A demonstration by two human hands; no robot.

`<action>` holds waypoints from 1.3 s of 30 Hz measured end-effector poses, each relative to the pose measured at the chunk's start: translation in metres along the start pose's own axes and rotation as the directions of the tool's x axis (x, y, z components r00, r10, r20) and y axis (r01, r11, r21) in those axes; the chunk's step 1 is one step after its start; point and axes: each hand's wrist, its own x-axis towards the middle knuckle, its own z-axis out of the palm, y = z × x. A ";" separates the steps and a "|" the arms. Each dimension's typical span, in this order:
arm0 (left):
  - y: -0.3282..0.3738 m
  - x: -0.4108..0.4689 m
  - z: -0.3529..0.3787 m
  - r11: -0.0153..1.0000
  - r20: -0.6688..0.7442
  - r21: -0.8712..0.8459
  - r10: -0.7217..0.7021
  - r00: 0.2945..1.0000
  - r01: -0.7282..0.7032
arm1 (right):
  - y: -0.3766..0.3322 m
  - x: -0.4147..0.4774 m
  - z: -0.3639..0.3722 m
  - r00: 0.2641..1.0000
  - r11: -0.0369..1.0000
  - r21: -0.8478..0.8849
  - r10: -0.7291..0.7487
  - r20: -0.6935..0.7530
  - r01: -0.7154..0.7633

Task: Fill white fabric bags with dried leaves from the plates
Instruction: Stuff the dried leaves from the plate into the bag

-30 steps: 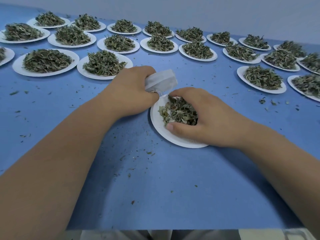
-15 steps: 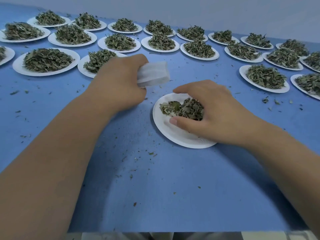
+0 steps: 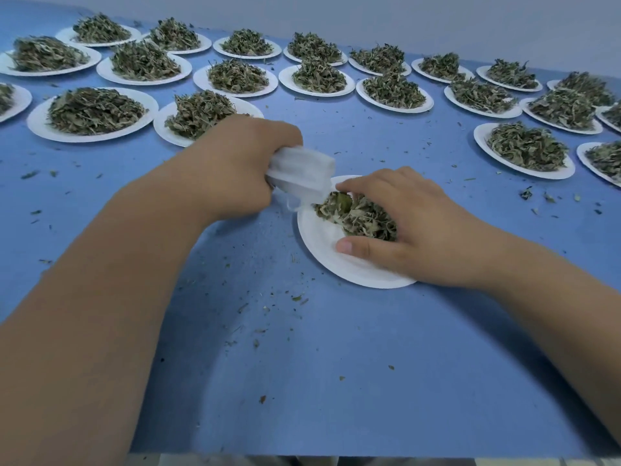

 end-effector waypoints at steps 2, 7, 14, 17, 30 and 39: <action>0.001 0.001 0.003 1.000 0.008 -0.005 -0.001 1.000 0.001 | 0.000 0.002 0.002 1.000 0.998 0.068 -0.002 -0.017 0.003; 0.001 0.002 0.006 0.997 0.013 -0.043 -0.070 0.997 0.071 | 0.001 0.007 -0.004 0.995 0.979 0.203 0.029 -0.092 -0.010; 0.005 0.000 0.003 0.994 -0.016 -0.075 -0.085 0.996 0.084 | -0.001 0.021 -0.035 0.967 0.895 0.444 0.147 -0.207 -0.041; 0.009 0.000 0.003 0.992 -0.043 -0.102 -0.085 0.995 0.080 | -0.009 0.028 -0.029 0.961 0.885 0.464 0.154 -0.229 -0.031; 0.022 0.000 0.008 0.985 -0.023 -0.159 -0.078 0.997 0.073 | -0.011 0.028 -0.012 0.901 0.843 0.538 0.232 -0.367 0.002; 0.031 -0.001 0.010 0.970 -0.008 -0.231 -0.081 0.997 0.077 | -0.013 0.023 -0.013 0.908 0.706 0.703 0.236 -0.347 0.085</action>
